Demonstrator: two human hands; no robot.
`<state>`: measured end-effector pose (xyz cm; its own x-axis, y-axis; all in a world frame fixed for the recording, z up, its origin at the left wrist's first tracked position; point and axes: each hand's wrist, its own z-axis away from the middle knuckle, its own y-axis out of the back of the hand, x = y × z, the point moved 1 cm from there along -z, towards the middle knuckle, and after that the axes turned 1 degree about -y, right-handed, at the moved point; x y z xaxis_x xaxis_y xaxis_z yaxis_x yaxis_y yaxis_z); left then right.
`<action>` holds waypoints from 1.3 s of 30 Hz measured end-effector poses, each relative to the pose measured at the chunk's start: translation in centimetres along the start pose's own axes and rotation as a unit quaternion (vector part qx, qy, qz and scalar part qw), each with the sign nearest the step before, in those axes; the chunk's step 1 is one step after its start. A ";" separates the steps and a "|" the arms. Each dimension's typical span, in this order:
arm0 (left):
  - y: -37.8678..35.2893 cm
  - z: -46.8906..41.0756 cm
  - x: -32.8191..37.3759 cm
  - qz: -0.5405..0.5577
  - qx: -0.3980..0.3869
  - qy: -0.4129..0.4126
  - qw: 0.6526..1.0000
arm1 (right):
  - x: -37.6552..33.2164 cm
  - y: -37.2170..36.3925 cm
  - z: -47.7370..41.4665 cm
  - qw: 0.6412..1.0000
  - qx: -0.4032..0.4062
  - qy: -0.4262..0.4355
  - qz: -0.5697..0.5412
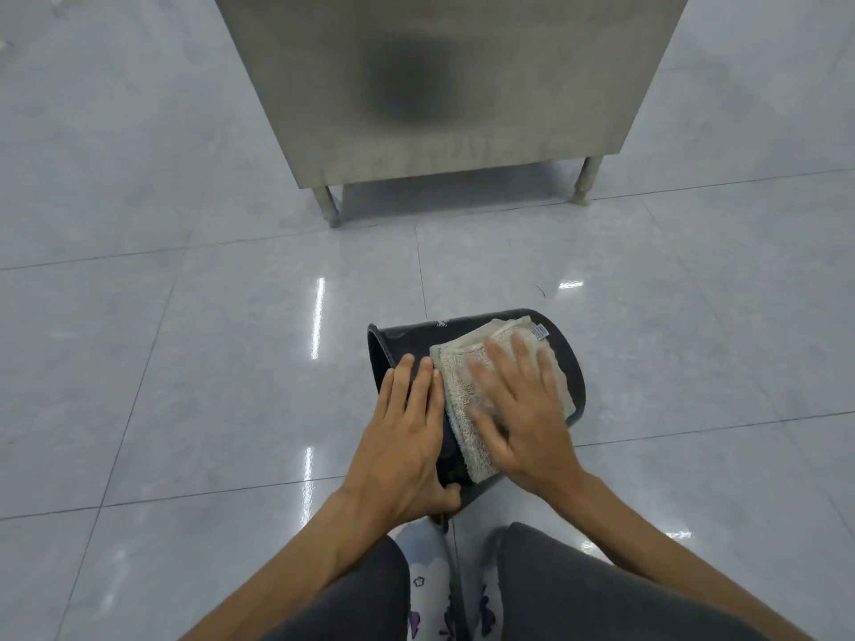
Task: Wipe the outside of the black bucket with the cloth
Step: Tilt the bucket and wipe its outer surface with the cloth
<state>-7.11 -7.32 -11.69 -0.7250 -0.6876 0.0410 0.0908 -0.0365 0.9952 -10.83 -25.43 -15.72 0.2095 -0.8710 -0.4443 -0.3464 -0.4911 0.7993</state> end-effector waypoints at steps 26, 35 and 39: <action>-0.3 0.1 0.3 -0.018 -0.026 0.011 0.999 | -1.3 -2.6 -5.2 0.934 -0.040 -0.352 0.052; 0.2 -0.2 -0.2 -0.007 -0.008 0.003 1.000 | -1.6 0.1 -0.1 0.987 0.031 -0.145 -0.059; -0.4 0.3 0.1 -0.003 0.001 -0.004 1.000 | 2.7 -0.6 -0.5 0.994 -0.072 0.086 -0.001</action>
<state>-7.45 -7.18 -12.01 -0.7310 -0.6815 0.0350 0.0841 -0.0392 0.9957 -9.59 -27.50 -17.24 0.3678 -0.8486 -0.3803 -0.2140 -0.4753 0.8534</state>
